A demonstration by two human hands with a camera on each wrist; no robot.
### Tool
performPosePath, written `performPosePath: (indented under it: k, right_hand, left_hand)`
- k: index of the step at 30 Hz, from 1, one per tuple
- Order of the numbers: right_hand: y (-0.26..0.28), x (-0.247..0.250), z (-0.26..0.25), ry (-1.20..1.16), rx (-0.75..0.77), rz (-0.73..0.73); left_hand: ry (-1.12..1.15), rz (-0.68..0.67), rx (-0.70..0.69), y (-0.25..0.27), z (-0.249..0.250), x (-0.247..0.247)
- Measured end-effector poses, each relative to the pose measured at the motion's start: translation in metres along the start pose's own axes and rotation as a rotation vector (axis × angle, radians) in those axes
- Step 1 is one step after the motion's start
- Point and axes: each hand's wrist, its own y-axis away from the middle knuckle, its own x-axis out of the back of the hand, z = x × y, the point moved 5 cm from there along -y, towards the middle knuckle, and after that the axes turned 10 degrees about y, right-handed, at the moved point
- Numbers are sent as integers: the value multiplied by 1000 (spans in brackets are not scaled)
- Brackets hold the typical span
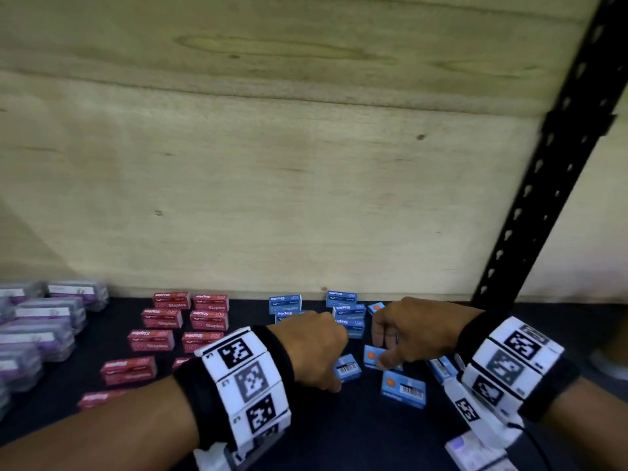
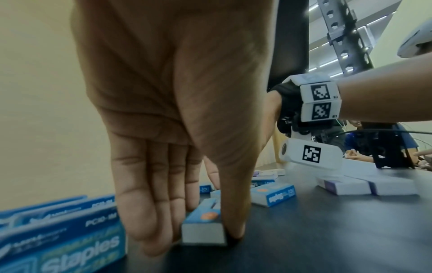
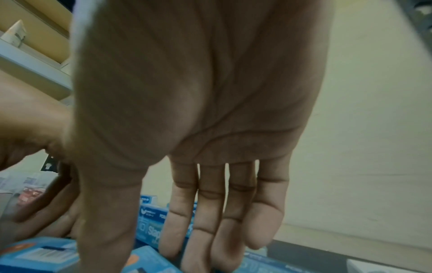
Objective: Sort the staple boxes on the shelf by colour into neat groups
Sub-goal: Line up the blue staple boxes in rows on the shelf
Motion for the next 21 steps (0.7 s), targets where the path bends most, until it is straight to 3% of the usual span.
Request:
performPosePath:
  k: [10, 21]
  right_hand:
    - [3, 1, -16, 46, 27, 6]
    - [2, 0, -27, 35, 117, 72]
  left_hand:
    - [125, -144, -2, 25, -37, 0]
    - [110, -103, 54, 45, -58, 2]
